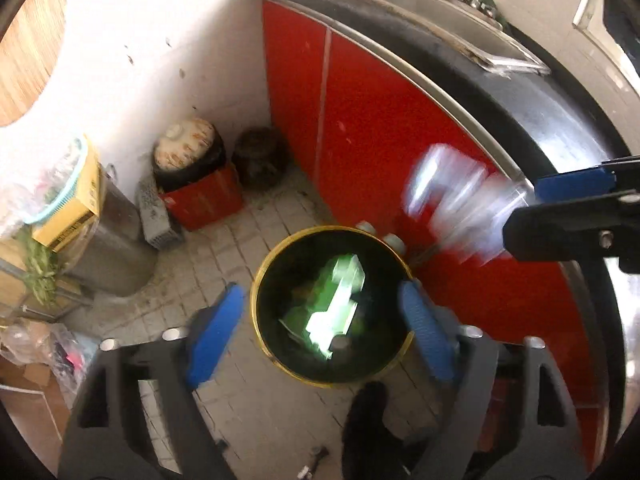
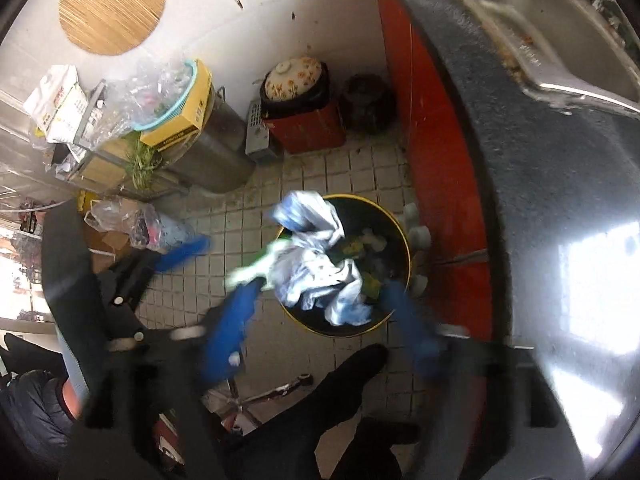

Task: Collect trash
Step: 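Carry toy car and foil to the bin and open both tools, then swing both tools back over the counter toward the remaining trash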

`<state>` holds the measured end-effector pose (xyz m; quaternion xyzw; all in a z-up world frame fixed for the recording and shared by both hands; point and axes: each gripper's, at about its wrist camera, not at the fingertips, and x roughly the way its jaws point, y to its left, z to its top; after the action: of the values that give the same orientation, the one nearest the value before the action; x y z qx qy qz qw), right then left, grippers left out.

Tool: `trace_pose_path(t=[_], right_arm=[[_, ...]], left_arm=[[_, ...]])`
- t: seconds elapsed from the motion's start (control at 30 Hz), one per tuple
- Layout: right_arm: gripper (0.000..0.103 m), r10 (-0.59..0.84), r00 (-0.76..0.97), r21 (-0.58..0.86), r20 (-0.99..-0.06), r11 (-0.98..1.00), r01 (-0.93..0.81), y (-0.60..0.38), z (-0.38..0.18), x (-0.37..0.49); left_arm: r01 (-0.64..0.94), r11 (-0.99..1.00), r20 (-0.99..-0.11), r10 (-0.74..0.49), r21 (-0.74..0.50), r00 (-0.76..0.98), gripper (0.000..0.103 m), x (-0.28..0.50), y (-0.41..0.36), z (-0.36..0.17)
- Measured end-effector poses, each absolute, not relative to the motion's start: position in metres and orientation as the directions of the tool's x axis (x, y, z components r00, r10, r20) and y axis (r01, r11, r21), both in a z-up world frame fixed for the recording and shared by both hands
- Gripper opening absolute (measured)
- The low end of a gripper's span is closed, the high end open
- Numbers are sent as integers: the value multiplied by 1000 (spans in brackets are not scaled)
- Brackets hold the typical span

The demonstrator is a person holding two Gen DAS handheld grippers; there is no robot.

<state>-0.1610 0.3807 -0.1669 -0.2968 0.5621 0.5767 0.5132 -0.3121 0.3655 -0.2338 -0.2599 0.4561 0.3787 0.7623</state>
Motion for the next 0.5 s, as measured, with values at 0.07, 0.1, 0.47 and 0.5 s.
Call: trace_pose_path(t=[0.07, 0.1, 0.47, 0.5], right_arm=[[78, 259, -304, 351, -917, 159, -923, 381, -167, -158], [78, 261, -312, 360, -914, 163, -919, 379, -166, -155], [79, 404, -244, 370, -882, 271, -889, 290, -112, -91], [79, 426, -220, 366, -877, 299, -881, 272, -104, -80]], left_arm=[[-812, 582, -896, 330, -56, 298, 80, -312, 367, -234], [-812, 581, -895, 332, -55, 299, 80, -312, 366, -234], [-724, 690, -870, 348, -15, 349, 88, -262, 332, -186], [-700, 714, -863, 336, -28, 377, 89, -248, 322, -176]])
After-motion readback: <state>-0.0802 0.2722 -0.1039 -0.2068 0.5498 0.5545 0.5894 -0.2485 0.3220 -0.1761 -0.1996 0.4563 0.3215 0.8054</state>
